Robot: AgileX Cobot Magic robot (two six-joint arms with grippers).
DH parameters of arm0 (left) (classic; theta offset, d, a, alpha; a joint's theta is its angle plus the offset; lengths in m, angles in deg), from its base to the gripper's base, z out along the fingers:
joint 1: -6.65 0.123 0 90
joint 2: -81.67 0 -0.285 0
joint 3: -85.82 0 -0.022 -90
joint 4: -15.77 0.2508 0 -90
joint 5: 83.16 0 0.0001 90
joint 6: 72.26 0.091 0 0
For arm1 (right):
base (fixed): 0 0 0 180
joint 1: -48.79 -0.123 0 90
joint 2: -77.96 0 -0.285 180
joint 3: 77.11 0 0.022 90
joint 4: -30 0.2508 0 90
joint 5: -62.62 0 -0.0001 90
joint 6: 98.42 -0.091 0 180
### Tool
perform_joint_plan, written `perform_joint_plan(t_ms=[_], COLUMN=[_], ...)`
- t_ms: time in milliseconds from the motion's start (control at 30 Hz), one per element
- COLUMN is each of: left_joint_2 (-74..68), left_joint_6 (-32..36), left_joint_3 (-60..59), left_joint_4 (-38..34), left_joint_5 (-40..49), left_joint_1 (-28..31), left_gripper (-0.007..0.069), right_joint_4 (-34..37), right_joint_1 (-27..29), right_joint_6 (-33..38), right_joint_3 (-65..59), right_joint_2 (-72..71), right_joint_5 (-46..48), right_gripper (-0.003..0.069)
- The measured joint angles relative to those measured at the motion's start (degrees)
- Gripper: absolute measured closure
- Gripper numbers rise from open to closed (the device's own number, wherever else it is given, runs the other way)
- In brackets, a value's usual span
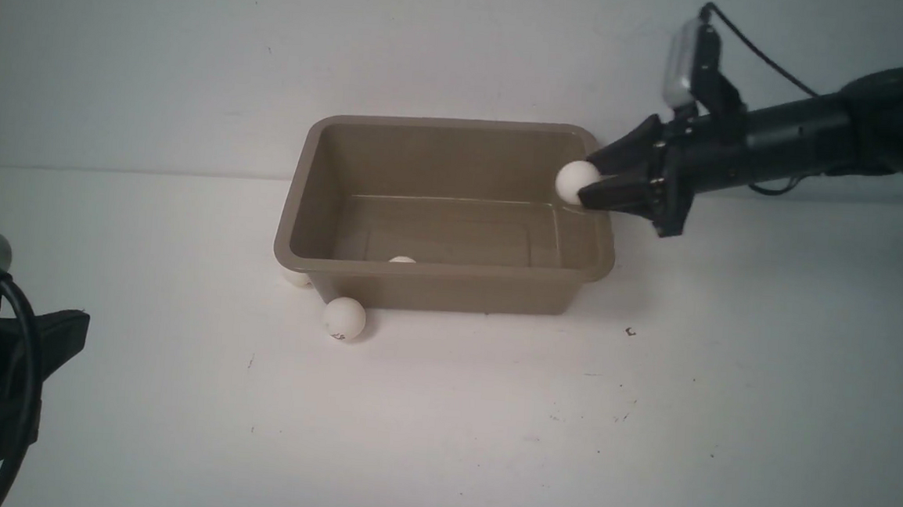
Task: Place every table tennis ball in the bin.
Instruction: Use the right arm to put the table tennis ball into the box
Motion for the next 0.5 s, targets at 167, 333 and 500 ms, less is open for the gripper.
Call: perform_joint_plan(t_ms=[167,333,500], left_joint_2=[0.0,0.0,-0.89], left_joint_6=[-0.08,-0.11,-0.18], left_joint_3=[0.0,0.0,0.0], left_joint_4=[-0.05,-0.3,-0.23], left_joint_5=[-0.05,-0.05,1.07], left_joint_1=[0.0,0.0,0.0], left_gripper=[0.0199,0.0199,0.0199], right_joint_4=[-0.42,-0.43,1.37], right_joint_1=[-4.68,-5.01,-5.01], right_joint_6=[0.0,-1.17,-2.19], right_joint_3=[0.0,0.0,0.0], right_joint_2=[0.0,0.0,0.0], right_joint_5=[-8.37,-9.01,-9.67], right_gripper=[0.0342,0.034,0.0194])
